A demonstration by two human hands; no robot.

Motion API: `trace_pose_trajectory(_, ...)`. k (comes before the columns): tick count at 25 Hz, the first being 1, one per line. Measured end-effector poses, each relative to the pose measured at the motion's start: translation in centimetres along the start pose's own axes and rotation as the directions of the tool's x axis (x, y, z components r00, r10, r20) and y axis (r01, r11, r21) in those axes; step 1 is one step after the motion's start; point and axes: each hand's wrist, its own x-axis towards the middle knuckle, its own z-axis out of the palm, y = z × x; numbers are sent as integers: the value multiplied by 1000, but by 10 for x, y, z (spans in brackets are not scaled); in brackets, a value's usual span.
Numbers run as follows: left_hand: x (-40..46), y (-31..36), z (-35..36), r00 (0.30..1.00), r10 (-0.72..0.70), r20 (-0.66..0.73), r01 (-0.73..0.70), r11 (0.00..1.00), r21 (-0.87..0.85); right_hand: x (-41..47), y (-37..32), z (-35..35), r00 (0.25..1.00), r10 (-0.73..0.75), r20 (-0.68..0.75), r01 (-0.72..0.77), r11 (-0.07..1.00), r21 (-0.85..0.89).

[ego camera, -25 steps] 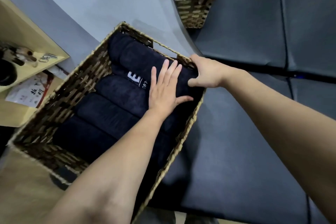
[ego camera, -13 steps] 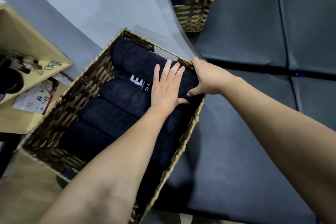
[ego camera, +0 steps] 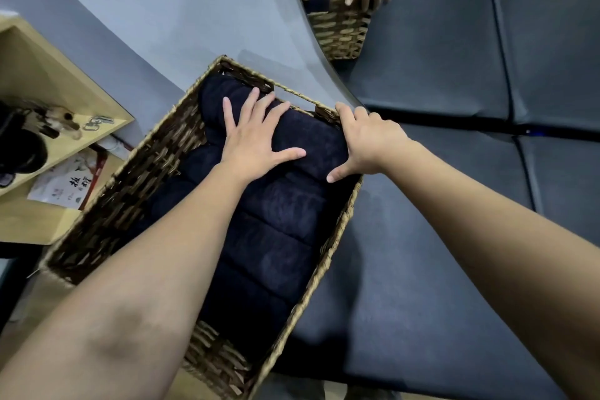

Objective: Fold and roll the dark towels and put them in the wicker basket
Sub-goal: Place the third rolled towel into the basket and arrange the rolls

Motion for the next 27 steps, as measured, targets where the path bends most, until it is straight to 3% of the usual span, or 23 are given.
trace_pose_trajectory(7,14,10,-5,995,-40,88,41,999,-8,0,-15,3,994,101,-29,-99,993,64)
trace_pose_trajectory(11,16,-10,-22,992,40,122,-30,996,-86,-4,-19,8,993,99,-63,-101,994,-29)
trace_pose_trajectory(16,31,-51,-34,950,233,208,-264,955,137,-4,-28,18,978,112,-178,-126,990,-69)
trace_pose_trajectory(20,40,-62,-32,952,276,130,-304,900,314,2,-40,23,967,141,-213,-164,982,-92)
trace_pose_trajectory(24,61,-63,-33,945,254,205,-310,895,321,7,-42,27,952,140,-274,-177,977,-118)
trace_pose_trajectory(27,68,-59,-32,948,276,162,-312,906,286,11,-43,26,942,151,-298,-187,978,-96)
